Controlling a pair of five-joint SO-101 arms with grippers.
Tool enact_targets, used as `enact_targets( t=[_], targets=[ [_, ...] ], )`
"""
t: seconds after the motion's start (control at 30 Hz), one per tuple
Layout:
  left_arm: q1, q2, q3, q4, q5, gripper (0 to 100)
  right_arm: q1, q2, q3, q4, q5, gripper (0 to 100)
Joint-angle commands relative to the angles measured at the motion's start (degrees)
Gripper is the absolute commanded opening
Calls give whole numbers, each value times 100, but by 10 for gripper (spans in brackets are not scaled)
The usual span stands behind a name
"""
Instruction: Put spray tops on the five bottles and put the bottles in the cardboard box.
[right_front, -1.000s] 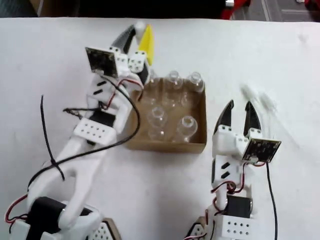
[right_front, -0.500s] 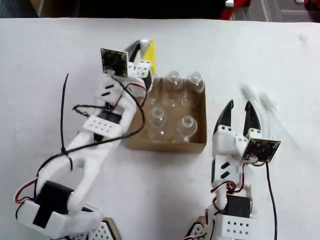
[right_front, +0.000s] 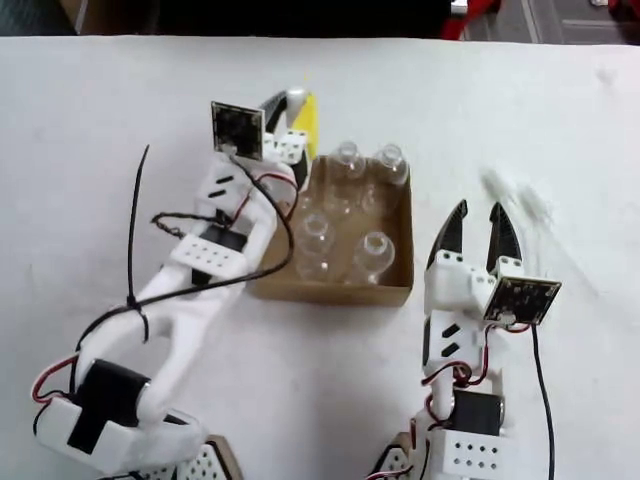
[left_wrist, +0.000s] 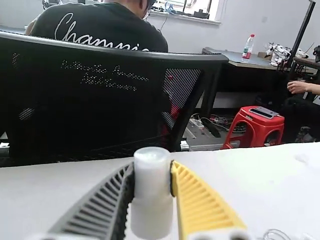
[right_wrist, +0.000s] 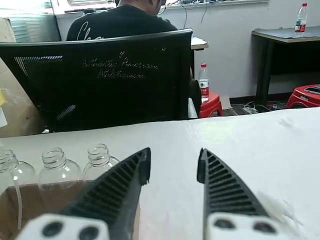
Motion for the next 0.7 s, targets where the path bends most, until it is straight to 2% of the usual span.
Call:
enact_targets(
  t=[0.0,0.13,0.2,0.37,0.43,0.67],
  targets=[
    [75,180,-53,-132,-26,21,4,4,44,13,53,134],
    [75,558,-97,-141,-26,24,13,4,44,13,53,134],
    [75,558,-70,-141,-9,67,13,4,44,13,53,134],
    [84,391,-44,-79,26,317,13,4,44,13,53,134],
    [92,356,-53,149,26,371,13,4,44,13,53,134],
    [31,-154,-44,466,44,324,13,4,44,13,53,134]
  ],
)
